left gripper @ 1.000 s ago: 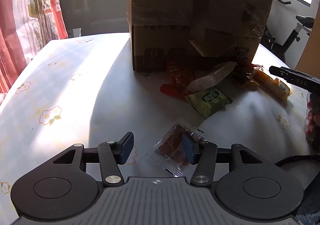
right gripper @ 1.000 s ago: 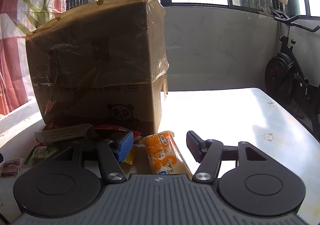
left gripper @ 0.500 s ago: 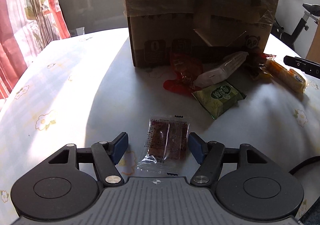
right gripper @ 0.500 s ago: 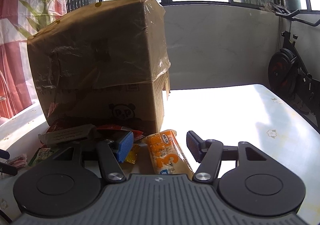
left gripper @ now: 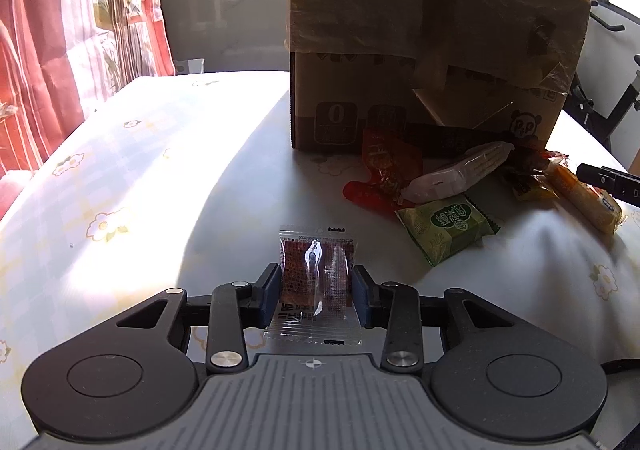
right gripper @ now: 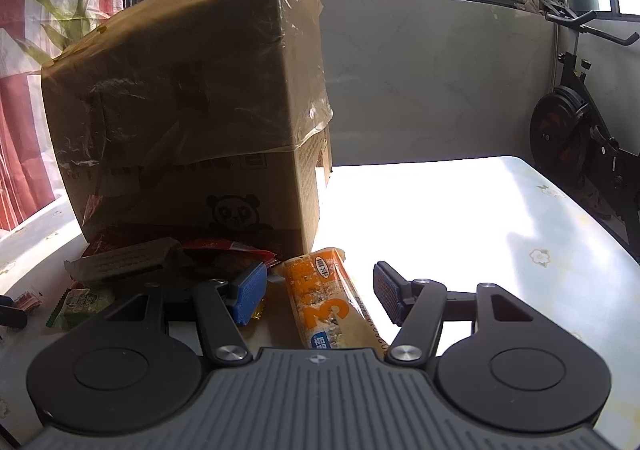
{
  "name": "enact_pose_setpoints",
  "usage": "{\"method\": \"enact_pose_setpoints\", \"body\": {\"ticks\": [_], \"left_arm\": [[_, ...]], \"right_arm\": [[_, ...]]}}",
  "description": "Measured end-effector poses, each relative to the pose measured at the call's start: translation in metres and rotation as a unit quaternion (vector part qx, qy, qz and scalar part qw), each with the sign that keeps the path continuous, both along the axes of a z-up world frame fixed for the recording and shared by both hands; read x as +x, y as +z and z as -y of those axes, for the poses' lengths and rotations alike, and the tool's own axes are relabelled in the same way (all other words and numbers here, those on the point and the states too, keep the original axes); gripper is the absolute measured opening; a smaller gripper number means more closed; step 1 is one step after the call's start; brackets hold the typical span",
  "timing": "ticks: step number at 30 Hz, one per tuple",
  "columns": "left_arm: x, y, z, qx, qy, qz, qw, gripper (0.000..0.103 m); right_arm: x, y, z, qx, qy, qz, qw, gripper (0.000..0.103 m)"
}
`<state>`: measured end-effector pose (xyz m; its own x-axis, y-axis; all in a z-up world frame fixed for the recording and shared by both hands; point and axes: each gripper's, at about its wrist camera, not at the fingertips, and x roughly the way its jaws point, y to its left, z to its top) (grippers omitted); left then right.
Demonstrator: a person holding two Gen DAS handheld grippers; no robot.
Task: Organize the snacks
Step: 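Grasp the small brown packet with the left tool while the right tool grasps the orange bar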
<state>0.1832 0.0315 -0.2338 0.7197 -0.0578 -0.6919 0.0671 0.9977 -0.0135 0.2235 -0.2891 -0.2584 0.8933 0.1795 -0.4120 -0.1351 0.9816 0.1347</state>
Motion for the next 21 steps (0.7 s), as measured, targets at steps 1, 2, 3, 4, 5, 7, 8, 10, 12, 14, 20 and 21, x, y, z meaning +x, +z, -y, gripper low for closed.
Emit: {"method": "enact_pose_setpoints", "body": {"ticks": [1,2,3,4,5,7,8,10,12,14,20,21], "left_arm": [[-0.001,0.003,-0.002,-0.008,0.005,0.004,0.9999,0.04],[-0.002,0.005,-0.003,-0.017,0.008,0.007,0.9998,0.04],[-0.003,0.008,-0.003,-0.023,0.009,0.012,0.9996,0.04],[-0.005,0.01,-0.003,-0.025,0.009,0.015,0.9995,0.04],[-0.007,0.012,-0.002,-0.024,0.008,0.02,0.9995,0.04],[-0.009,0.014,0.0,-0.024,0.006,0.025,0.9994,0.04],[-0.009,0.013,0.0,-0.026,0.007,0.025,0.9993,0.04],[-0.008,0.011,0.0,-0.033,0.008,0.022,0.9992,0.04],[-0.008,0.008,-0.001,-0.039,0.006,0.017,0.9991,0.04],[-0.008,0.006,-0.002,-0.045,0.004,0.016,0.9989,0.04],[-0.009,0.007,-0.007,-0.04,-0.005,0.026,0.9988,0.04],[-0.007,0.008,-0.008,-0.042,-0.002,0.026,0.9988,0.04]], "right_arm": [[0.001,0.0,-0.001,-0.003,0.0,-0.004,1.0,0.062],[0.002,-0.001,-0.001,-0.006,-0.002,-0.009,1.0,0.062],[0.005,-0.001,-0.002,-0.011,-0.005,-0.016,1.0,0.062],[0.008,-0.002,-0.004,-0.016,-0.007,-0.025,1.0,0.062],[0.01,-0.002,-0.005,-0.02,-0.008,-0.031,0.999,0.062],[0.017,-0.004,-0.007,-0.03,-0.011,-0.047,0.998,0.062],[0.018,-0.005,-0.008,-0.032,-0.011,-0.052,0.998,0.062],[0.022,-0.006,-0.007,-0.034,-0.003,-0.059,0.998,0.055],[0.024,-0.007,-0.006,-0.032,0.002,-0.068,0.997,0.051],[0.026,-0.008,-0.005,-0.03,0.002,-0.074,0.997,0.047],[0.027,-0.01,-0.012,-0.049,0.028,-0.074,0.996,0.04],[0.028,-0.01,-0.013,-0.051,0.03,-0.076,0.995,0.039]]}}
